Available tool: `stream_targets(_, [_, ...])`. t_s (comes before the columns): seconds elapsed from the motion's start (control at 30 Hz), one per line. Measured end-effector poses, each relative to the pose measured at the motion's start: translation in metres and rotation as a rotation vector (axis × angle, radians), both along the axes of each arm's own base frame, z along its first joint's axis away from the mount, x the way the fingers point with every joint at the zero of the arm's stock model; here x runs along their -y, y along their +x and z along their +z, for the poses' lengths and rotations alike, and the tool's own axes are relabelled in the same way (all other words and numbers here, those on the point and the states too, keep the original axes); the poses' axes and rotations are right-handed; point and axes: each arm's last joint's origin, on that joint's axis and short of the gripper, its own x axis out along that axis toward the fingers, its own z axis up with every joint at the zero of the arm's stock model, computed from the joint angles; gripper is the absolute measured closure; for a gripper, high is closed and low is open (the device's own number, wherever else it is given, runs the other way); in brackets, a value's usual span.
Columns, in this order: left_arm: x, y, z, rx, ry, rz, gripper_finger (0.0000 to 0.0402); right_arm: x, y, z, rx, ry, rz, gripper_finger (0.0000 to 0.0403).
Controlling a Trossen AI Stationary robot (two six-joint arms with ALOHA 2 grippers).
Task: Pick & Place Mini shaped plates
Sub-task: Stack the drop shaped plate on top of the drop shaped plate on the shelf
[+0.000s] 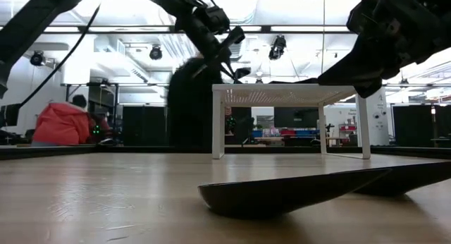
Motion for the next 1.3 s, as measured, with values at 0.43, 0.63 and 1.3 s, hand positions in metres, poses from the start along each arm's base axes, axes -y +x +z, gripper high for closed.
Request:
stream_targets(0.43, [-0.0019, -0.0044, -0.003, -0.061, 0.035, 0.029, 0.0402, 0.0012, -0.0029, -0.0044, 0.002, 0.013, -0.005, 0.0394])
stream_targets(0.63, [-0.0041, -0.0019, -0.003, -0.041, 0.059, 0.053, 0.0401, 0.0012, -0.0028, -0.0042, 0.004, 0.013, -0.005, 0.0394])
stream_targets(1.3, [-0.004, -0.0016, -0.0038, -0.043, 0.06, 0.055, 0.0401, 0.002, -0.0049, -0.0073, 0.003, 0.02, -0.008, 0.0394])
